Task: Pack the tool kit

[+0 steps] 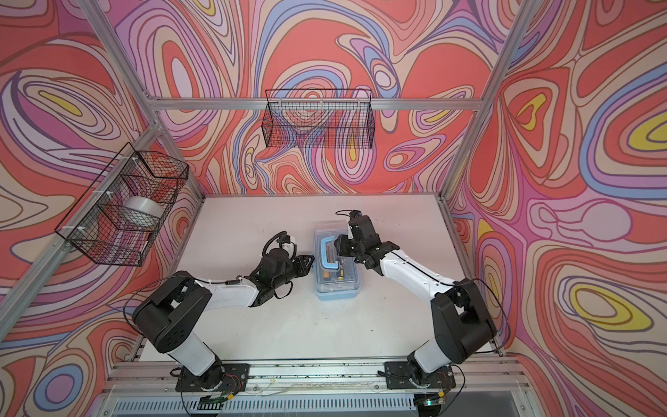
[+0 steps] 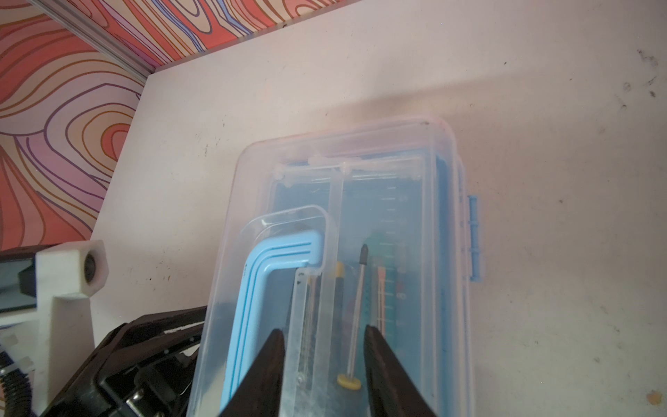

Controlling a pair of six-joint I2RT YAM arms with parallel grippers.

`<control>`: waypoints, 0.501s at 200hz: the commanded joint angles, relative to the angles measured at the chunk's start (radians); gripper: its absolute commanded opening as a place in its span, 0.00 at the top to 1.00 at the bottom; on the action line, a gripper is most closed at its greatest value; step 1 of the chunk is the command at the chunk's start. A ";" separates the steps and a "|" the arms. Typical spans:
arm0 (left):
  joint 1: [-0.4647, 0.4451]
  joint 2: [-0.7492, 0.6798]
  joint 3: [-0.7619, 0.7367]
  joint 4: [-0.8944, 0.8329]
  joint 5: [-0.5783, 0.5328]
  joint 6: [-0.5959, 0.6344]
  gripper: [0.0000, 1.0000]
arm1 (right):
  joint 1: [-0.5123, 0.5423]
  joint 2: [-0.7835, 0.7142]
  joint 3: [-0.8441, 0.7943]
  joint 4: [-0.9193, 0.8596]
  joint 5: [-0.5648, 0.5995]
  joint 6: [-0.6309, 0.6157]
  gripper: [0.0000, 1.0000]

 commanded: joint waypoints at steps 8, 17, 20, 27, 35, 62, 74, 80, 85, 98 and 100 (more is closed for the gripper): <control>-0.003 -0.034 -0.023 -0.097 -0.034 0.040 0.72 | -0.008 -0.008 0.010 -0.045 0.008 0.002 0.61; -0.002 -0.045 -0.032 -0.104 -0.046 0.042 0.72 | -0.008 -0.008 0.010 -0.044 0.011 0.003 0.61; -0.002 -0.048 -0.035 -0.103 -0.049 0.043 0.72 | -0.007 -0.008 0.010 -0.044 0.011 0.003 0.61; -0.001 -0.053 -0.043 -0.100 -0.053 0.044 0.72 | -0.007 -0.006 0.013 -0.045 0.009 0.003 0.61; 0.000 -0.057 -0.046 -0.106 -0.054 0.044 0.72 | -0.007 -0.004 0.014 -0.046 0.008 0.002 0.61; 0.003 -0.046 -0.050 -0.099 -0.053 0.045 0.72 | -0.008 0.006 0.017 -0.049 0.010 0.002 0.61; 0.005 -0.034 -0.045 -0.093 -0.048 0.040 0.72 | -0.006 0.010 0.021 -0.054 0.011 0.002 0.61; 0.006 -0.027 -0.043 -0.084 -0.042 0.040 0.72 | -0.008 0.011 0.022 -0.054 0.010 0.003 0.61; 0.006 -0.022 -0.042 -0.078 -0.040 0.040 0.72 | -0.008 0.009 0.022 -0.055 0.010 0.002 0.61; 0.009 -0.008 -0.032 -0.072 -0.037 0.038 0.72 | -0.006 0.009 0.019 -0.054 0.014 0.003 0.61; 0.010 -0.006 -0.029 -0.070 -0.035 0.038 0.72 | -0.007 0.008 0.019 -0.053 0.015 0.003 0.61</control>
